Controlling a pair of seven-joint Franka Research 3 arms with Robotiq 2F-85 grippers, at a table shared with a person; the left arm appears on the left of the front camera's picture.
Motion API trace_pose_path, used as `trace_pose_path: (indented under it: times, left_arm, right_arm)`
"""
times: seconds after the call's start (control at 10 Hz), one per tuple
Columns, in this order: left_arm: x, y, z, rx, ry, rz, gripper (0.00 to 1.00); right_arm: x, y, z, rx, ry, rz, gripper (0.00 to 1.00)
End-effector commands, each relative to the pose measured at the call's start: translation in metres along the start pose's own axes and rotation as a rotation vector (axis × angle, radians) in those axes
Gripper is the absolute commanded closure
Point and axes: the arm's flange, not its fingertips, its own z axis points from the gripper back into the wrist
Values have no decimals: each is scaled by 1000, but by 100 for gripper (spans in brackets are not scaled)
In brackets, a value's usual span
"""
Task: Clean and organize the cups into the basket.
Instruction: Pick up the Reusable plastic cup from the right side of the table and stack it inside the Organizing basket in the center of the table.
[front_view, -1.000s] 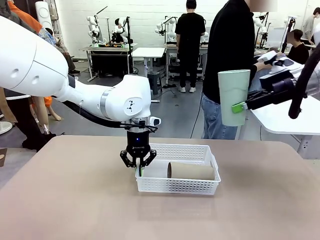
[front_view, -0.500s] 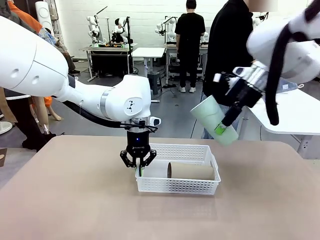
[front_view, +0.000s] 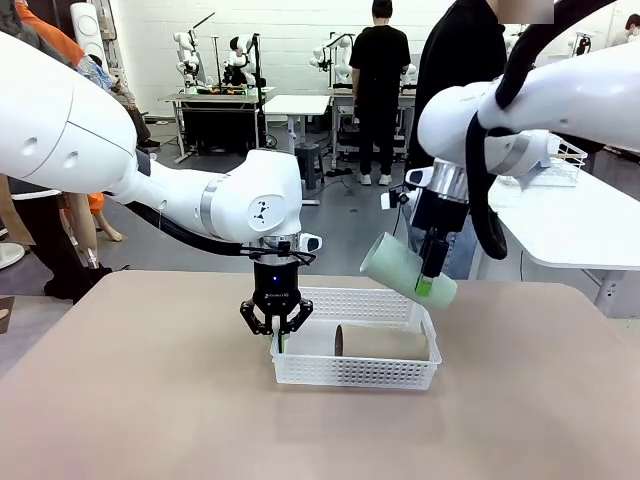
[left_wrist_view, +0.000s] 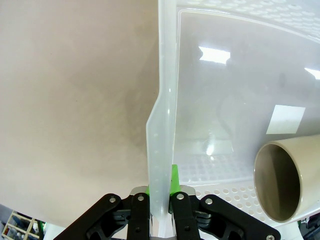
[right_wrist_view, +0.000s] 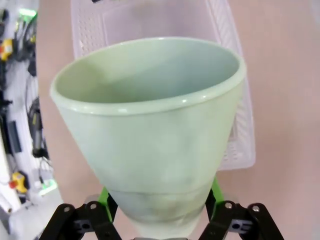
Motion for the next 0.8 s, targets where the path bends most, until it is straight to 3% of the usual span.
trace_pose_path:
  times: [0.0, 0.7]
  left_arm:
    - [0, 4, 0, 4, 5, -13, 100]
    - [0, 4, 0, 4, 5, -13, 100]
  right_arm:
    - [12, -15, 4, 23, 18, 117, 100]
    - [33, -23, -18, 100, -23, 217, 100]
